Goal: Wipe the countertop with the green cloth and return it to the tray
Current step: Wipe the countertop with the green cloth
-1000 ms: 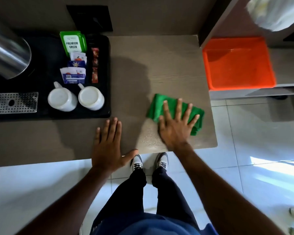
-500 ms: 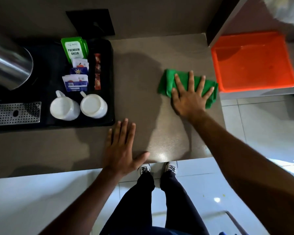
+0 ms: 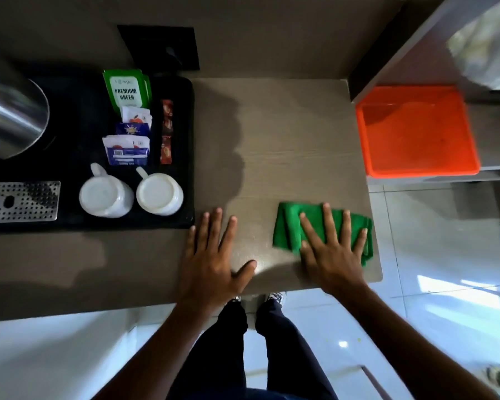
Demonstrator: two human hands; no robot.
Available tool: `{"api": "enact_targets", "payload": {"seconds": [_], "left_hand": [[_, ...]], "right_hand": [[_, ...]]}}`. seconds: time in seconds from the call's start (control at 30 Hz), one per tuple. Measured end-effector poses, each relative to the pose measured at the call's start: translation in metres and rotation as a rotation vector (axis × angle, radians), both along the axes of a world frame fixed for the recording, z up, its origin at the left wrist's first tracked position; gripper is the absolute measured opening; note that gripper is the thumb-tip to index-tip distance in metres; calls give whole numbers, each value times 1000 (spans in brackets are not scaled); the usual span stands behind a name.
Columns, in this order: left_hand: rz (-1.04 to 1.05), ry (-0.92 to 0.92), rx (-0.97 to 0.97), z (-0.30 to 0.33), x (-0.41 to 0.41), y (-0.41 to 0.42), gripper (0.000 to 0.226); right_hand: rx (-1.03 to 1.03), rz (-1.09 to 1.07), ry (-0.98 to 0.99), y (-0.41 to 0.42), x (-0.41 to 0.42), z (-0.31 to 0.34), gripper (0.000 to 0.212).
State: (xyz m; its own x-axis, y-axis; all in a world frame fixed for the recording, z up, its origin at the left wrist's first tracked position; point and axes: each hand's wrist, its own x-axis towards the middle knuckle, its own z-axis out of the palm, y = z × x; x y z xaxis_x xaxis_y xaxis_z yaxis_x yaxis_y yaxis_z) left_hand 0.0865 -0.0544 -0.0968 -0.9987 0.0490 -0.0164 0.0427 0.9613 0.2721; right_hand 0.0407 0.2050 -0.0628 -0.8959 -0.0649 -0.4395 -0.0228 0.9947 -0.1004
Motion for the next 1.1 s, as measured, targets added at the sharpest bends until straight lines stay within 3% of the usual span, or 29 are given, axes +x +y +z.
{"api": "enact_targets", "payload": {"seconds": [0.07, 0.2, 0.3, 0.4, 0.53, 0.67, 0.8, 0.9, 1.03, 1.1], "left_hand": [[-13, 15, 4, -2, -14, 5, 85], [-23, 2, -10, -4, -66, 18, 80], [11, 15, -1, -5, -111, 20, 73], [48, 14, 8, -3, -138, 15, 66], [53, -5, 62, 5, -138, 15, 62], [53, -57, 82, 20, -138, 16, 62], [51, -97, 54, 35, -138, 17, 61], [8, -146, -18, 53, -140, 25, 66], [-62, -122, -7, 82, -151, 46, 66], [-86, -102, -14, 96, -159, 56, 64]], "right_hand": [[-9, -78, 77, -21, -64, -6, 62], [-72, -14, 122, -73, -191, -17, 59], [-73, 25, 138, -86, -227, -25, 61], [-62, 87, 161, -71, -199, -26, 60], [-24, 45, 119, -41, -72, -2, 63], [18, 37, -87, -20, 30, 19, 63], [-81, -28, -99, -14, -13, 43, 55], [-136, 11, -138, -8, -53, 60, 69], [-206, 97, -241, -5, -79, 68, 42], [-307, 145, -278, 4, -85, 72, 43]]}}
